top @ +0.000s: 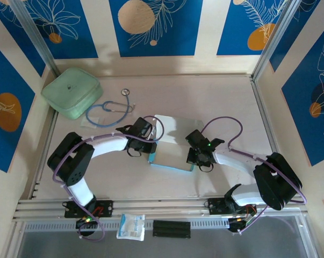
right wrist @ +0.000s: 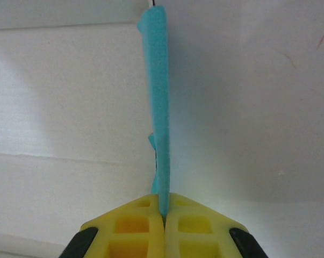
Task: Fold the paper box
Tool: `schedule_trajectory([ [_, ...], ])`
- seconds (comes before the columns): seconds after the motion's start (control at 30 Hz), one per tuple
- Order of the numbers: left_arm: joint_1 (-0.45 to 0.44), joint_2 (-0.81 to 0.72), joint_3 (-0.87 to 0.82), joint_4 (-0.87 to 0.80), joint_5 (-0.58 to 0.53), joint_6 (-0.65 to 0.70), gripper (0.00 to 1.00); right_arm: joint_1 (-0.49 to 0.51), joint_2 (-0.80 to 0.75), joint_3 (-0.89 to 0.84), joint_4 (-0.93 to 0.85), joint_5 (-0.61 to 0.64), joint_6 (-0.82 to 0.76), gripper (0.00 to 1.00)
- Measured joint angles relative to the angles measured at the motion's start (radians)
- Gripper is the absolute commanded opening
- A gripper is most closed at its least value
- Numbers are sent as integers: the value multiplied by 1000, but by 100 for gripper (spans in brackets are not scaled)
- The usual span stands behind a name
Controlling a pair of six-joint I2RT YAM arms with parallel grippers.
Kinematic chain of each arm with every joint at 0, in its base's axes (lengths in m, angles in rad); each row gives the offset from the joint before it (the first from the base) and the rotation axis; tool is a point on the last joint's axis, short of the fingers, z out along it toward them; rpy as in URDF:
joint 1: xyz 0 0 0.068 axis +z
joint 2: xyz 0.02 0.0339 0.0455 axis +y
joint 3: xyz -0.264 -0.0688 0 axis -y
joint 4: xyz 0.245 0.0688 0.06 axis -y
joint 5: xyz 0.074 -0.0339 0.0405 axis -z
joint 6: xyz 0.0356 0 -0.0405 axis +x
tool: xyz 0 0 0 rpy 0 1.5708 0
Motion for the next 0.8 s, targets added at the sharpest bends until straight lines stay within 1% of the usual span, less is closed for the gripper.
schedule_trajectory([
  [0.03,-3,0,3,-5,-11,-1,30,0,0,0,0,0,0,5],
  [0.07,-7,0,5,-10,-21,-3,25,0,1,0,0,0,0,5],
  [0.1,-10,0,6,-13,-27,-6,22,0,1,0,0,0,0,5],
  [0.13,-12,0,7,-13,-30,-10,20,0,1,0,0,0,0,5],
  [0.33,-18,11,17,-13,-44,-14,20,1,1,0,0,0,0,5],
  [0.37,-19,11,18,-13,-47,-14,22,2,1,0,0,0,0,5],
  [0.43,-24,11,18,-11,-55,-19,30,3,1,0,1,1,3,5],
  [0.53,-25,11,16,-1,-43,-37,31,4,1,0,1,1,4,5],
  [0.57,-25,13,14,9,-32,-45,31,4,1,0,1,1,4,5],
  [0.63,-25,20,13,24,-13,-58,27,4,1,0,1,1,4,5],
  [0.8,-25,35,5,54,-3,-74,21,5,1,0,1,1,10,5],
])
